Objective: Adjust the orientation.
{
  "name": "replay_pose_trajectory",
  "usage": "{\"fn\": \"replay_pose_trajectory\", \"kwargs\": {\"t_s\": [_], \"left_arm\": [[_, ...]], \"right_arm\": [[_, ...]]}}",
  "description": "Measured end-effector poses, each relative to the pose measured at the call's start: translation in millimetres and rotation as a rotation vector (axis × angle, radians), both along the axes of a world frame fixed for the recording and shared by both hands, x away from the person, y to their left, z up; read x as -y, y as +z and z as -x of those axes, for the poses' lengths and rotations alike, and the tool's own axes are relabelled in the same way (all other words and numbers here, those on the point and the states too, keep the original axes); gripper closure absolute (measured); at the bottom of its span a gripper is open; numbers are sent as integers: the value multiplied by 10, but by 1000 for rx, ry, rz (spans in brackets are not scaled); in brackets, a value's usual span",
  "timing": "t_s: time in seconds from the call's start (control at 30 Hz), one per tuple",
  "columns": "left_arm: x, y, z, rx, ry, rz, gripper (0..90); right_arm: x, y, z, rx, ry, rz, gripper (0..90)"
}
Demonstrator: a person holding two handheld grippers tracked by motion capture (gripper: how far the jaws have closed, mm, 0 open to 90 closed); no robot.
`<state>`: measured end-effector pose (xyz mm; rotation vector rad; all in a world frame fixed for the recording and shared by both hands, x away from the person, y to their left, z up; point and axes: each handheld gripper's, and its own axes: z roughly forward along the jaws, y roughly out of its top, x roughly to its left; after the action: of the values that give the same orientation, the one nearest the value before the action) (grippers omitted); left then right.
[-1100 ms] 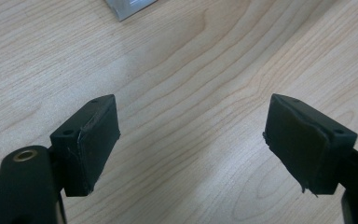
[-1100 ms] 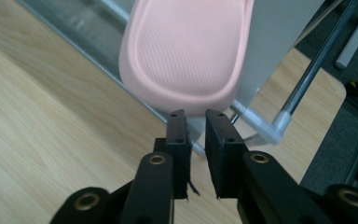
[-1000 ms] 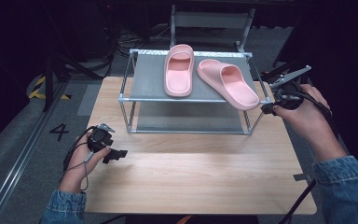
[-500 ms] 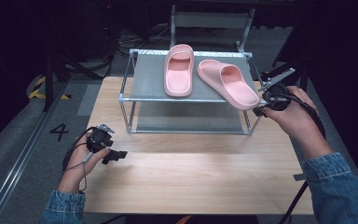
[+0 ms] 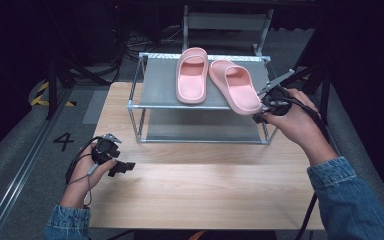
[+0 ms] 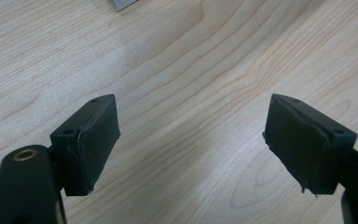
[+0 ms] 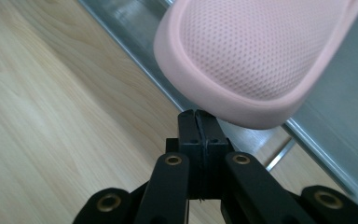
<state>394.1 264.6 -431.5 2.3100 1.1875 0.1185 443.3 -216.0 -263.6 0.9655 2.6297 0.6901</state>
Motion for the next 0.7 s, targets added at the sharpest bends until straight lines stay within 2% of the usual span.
{"fn": "replay_pose_trajectory", "kwargs": {"t_s": [0.3,0.43,0.7], "left_arm": [[-16,2,8,1,0,0,186],[-11,10,15,12,1,-7,186],[-27,9,24,4,-3,-7,186]], "right_arm": [[-368,-15,-115,-25,60,-17,900],[-474,7,-162,-27,69,-14,900],[-639,19,-318,-45,68,-1,900]]}}
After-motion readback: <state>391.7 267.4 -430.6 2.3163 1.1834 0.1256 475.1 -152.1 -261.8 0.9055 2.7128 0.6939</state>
